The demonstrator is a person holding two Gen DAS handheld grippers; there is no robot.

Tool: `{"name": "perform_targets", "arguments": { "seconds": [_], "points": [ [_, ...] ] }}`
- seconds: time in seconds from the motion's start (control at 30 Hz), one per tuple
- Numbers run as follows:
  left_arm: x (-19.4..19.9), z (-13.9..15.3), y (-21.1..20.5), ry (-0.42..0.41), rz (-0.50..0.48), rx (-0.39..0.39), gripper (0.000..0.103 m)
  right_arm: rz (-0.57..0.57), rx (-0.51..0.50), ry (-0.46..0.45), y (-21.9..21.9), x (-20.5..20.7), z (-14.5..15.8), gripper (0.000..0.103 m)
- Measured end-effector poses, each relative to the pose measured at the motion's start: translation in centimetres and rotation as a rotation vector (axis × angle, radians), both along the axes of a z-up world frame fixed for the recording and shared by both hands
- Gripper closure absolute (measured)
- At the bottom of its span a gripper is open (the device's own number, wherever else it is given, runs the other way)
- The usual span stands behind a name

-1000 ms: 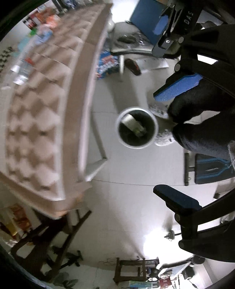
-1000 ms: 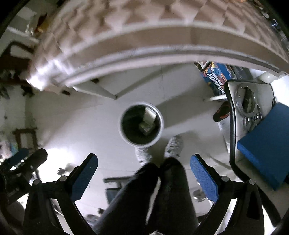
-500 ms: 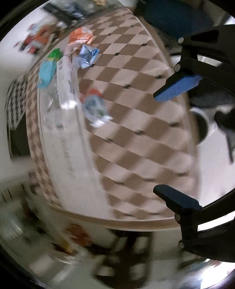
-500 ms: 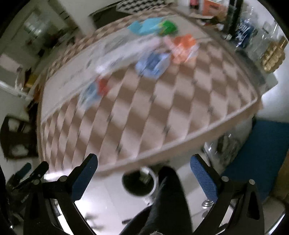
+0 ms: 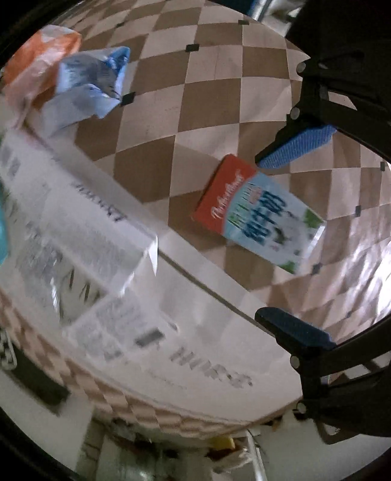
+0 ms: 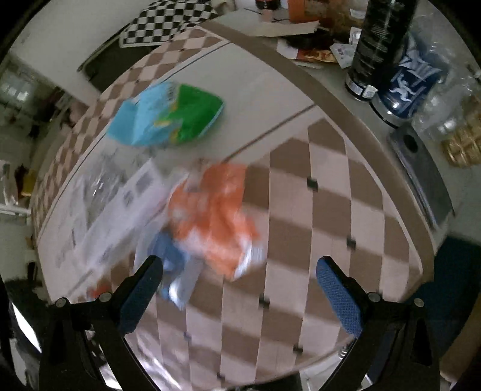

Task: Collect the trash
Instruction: 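Grasp the milk carton with the left tool while the right tool grasps the orange bag, then carry the carton and orange bag over the bin and release both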

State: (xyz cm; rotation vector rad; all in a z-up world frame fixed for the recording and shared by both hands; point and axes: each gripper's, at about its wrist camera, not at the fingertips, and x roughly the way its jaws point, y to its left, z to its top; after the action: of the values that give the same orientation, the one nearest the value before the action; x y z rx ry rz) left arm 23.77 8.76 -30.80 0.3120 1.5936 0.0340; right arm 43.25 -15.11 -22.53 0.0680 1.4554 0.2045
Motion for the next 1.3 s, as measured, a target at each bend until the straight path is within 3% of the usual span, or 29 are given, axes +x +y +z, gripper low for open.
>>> {"name": "perform_targets", "arguments": {
  "seconds": [0.03, 0.07, 0.13, 0.17, 0.2, 0.27, 0.37, 0.53, 0.7, 0.83, 0.97, 1.07, 1.13, 1.3],
  "points": [
    [0.3, -0.4, -0.1, 0.012, -0.005, -0.010, 0.031, -0.010, 0.006, 0.014, 0.0, 1.1, -0.6, 0.010],
    [0.6, -0.8, -0.2, 0.028, -0.002, -0.029, 0.047, -0.016, 0.010, 0.026, 0.0, 2.1, -1.2, 0.017],
    [0.9, -0.9, -0.3, 0.033, -0.001, -0.034, 0.047, -0.014, 0.004, 0.044, 0.2, 3.1, -2.4, 0.028],
    [0.8, -0.8, -0.3, 0.029, 0.001, -0.038, 0.048, -0.011, 0.005, 0.062, 0.4, 3.8, -3.2, 0.041],
    [0.9, -0.6, -0.2, 0.020, 0.006, -0.043, 0.048, -0.006, 0.009, 0.078, 0.5, 3.8, -3.8, 0.063],
    [0.9, -0.1, 0.2, 0.000, 0.035, -0.041, 0.048, -0.007, 0.041, 0.096, 0.6, 4.0, -4.4, 0.081],
    [0.1, 1.5, 0.9, -0.050, 0.108, -0.035, 0.049, -0.004, 0.052, 0.050, 0.6, 3.2, -3.3, 0.095],
    [-1.6, 4.8, 2.7, -0.130, 0.317, -0.027, 0.049, 0.010, 0.081, -0.029, 0.9, 1.0, 0.0, 0.097],
    [-6.6, 9.0, 3.2, -0.248, 0.486, -0.036, 0.049, 0.038, 0.130, -0.090, 1.2, -2.6, 3.7, 0.098],
    [-12.8, 11.7, 1.2, -0.335, 0.558, -0.044, 0.049, 0.090, 0.167, -0.130, 1.7, -7.9, 6.4, 0.098],
    [-19.7, 13.3, 0.4, -0.408, 0.630, -0.090, 0.049, 0.149, 0.220, -0.144, 2.5, -16.0, 8.6, 0.098],
    [-24.3, 13.5, -0.5, -0.433, 0.660, -0.132, 0.049, 0.187, 0.244, -0.138, 2.7, -22.4, 9.4, 0.098],
    [-27.4, 12.9, -1.5, -0.407, 0.671, -0.159, 0.049, 0.204, 0.246, -0.121, 2.6, -26.6, 9.4, 0.098],
    [-34.7, 8.2, -2.9, -0.305, 0.786, -0.306, 0.049, 0.245, 0.222, -0.011, 1.6, -35.9, 6.5, 0.098]
  ]
}}
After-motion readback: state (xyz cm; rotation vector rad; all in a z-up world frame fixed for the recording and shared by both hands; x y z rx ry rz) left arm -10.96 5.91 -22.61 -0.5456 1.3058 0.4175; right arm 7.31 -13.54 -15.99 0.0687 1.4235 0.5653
